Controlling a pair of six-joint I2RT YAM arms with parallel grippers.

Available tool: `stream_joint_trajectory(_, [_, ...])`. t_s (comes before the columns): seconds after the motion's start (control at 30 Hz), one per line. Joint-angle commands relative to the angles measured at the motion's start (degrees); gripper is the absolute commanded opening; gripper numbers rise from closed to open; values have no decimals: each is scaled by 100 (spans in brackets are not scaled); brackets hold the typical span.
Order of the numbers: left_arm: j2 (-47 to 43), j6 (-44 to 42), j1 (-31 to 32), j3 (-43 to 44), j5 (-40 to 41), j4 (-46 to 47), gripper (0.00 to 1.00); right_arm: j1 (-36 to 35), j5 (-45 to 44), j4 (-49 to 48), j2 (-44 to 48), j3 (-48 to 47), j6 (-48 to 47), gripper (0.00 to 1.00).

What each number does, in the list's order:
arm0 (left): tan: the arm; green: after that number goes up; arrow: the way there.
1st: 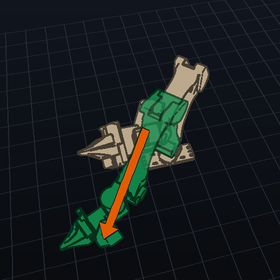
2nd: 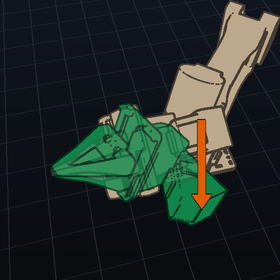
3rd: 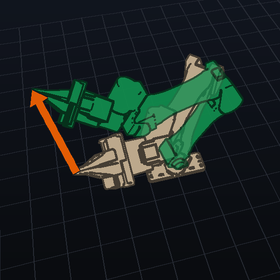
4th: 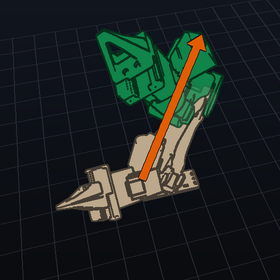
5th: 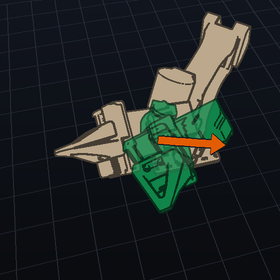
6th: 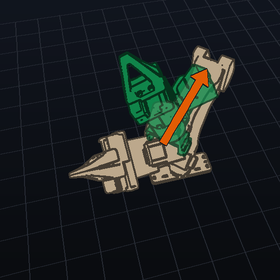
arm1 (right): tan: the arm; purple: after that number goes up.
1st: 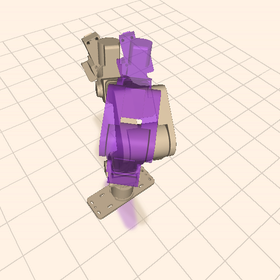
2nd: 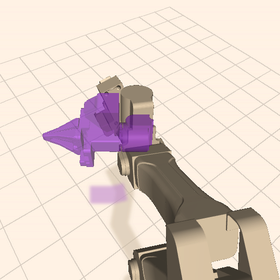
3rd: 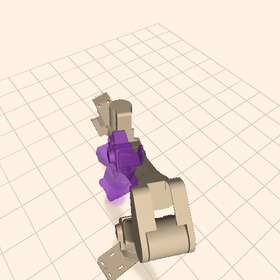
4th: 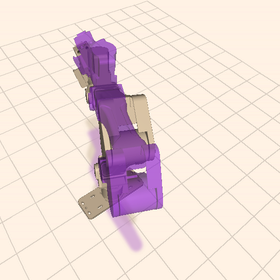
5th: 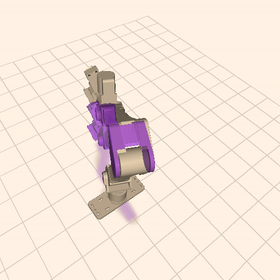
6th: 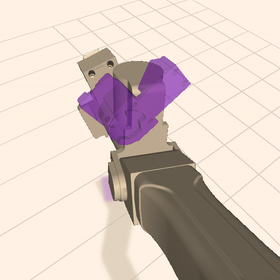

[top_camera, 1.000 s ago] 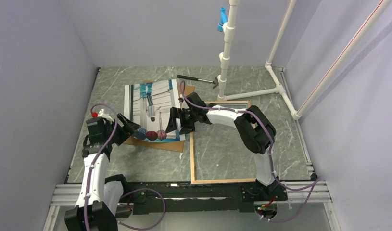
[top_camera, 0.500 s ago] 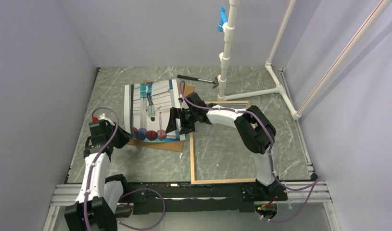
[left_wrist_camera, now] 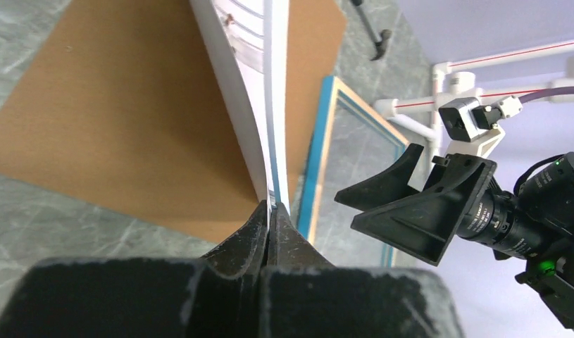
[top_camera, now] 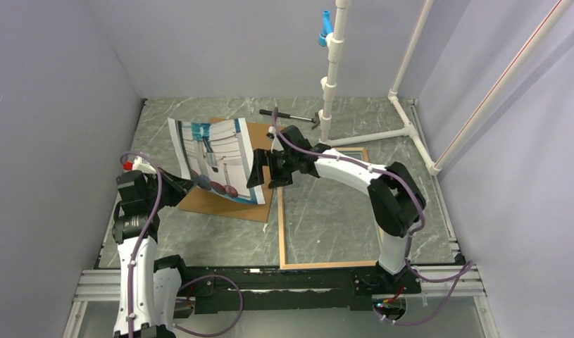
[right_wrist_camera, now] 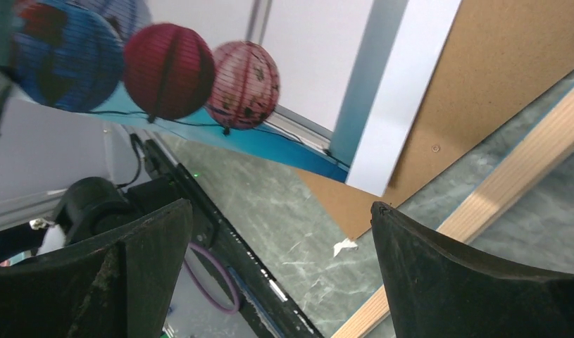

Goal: Put the photo into the frame
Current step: Move the photo to the center of the board.

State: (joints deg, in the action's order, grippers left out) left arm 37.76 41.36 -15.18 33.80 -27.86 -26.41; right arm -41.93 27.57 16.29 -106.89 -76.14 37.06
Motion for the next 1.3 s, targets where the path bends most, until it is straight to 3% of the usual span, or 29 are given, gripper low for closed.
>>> stream_joint_trajectory(0.0, [-269, 762, -27, 258, -659, 274, 0, 165, -43, 132, 770, 78, -117, 100])
stream_joint_trajectory(0.23, [-756, 2126, -21, -48, -1368, 1232, 0, 554, -272, 577, 1470, 319, -389, 100])
stream_joint_trajectory(0.53, [-1388, 2868, 24, 20, -1437, 1302, 0, 1124, -236, 750, 1929, 777, -579, 100])
stream_joint_trajectory(0.77, [-1553, 3032, 427, -314, -1523, 1491, 0, 1311, -208, 840, 2019, 826, -674, 100])
stream_joint_trajectory(0.97, [-1359, 2849, 839, -349, -1443, 1517, 0, 1310, 308, 588, 1962, 1086, -476, 100])
stream_joint_trajectory(1.07, [-1256, 2526, 928, -190, -1403, 1029, 0, 1301, 500, 476, 1991, 1322, -384, 100])
stream_joint_trajectory(1.27, [-1443, 1274, 991, 230, -563, -1113, 9, 1233, 420, 475, 2055, 1602, -417, 100])
